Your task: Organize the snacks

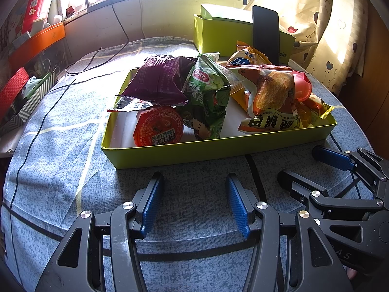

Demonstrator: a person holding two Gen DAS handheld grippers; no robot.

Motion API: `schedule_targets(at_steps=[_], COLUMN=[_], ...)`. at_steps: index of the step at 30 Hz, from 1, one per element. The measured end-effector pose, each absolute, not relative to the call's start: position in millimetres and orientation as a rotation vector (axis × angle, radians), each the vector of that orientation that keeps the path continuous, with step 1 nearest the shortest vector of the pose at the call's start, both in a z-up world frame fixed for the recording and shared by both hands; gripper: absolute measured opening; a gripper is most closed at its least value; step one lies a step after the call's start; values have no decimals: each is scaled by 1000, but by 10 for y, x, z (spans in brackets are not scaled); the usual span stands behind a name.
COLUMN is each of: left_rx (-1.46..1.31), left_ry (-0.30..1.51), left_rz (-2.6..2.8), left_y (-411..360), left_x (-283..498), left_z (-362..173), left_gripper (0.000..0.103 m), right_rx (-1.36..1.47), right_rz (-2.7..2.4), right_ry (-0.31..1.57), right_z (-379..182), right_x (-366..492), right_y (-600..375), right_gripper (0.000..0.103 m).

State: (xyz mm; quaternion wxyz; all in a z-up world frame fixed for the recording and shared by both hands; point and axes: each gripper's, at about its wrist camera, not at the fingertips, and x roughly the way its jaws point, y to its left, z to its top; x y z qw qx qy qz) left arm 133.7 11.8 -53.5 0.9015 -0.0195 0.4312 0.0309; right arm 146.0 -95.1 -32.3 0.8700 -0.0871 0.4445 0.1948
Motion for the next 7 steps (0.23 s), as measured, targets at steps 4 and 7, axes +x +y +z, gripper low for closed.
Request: schedule_targets(at_steps=[4,7], left_rx=[-41,-43], left_ry=[892,892], left_rz=[64,65], left_y=[119,120], left_x=[1337,1337], left_z=[-535,-536], left_gripper=[54,54], right_rx=[-182,-181], right_rz=[407,407], right_ry=[930,930], right_z=[-322,-321], right_x=[1461,1460], right_y=[-954,-951], right_gripper=[65,65])
